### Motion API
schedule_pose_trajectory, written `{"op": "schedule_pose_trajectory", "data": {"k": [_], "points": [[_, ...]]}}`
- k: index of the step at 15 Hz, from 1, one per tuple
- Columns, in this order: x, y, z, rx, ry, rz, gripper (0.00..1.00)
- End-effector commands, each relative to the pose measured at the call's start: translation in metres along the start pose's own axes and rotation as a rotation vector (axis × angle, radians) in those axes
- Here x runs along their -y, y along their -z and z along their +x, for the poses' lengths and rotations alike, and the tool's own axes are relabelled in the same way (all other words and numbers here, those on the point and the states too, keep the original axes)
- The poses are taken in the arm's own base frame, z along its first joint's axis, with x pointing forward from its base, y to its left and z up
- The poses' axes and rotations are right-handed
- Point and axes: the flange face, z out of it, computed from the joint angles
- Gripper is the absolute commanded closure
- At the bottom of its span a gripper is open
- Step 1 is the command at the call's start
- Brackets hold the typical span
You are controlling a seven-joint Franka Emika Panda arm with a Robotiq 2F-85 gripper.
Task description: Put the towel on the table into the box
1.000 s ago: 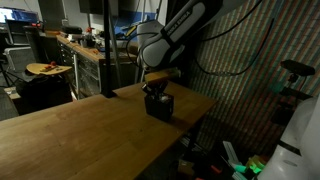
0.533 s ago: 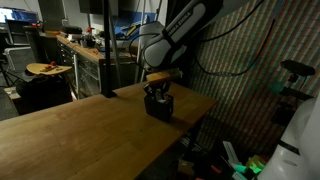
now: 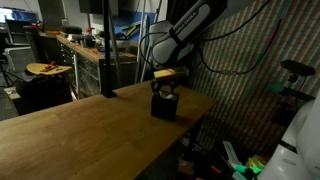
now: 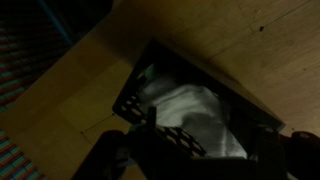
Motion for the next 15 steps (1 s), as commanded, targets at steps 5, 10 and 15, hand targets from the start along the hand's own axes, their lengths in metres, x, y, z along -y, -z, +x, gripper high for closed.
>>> {"op": "schedule_pose_trajectory", "data": {"k": [5, 10, 15], "points": [[-0.011, 0.057, 0.006, -0.047, -0.083, 0.075, 0.64], [-0.010, 0.069, 0.006, -0.078, -0.090, 0.082, 1.00], [-0.008, 0.054, 0.007, -0.077, -0.087, 0.082, 0.97]]}}
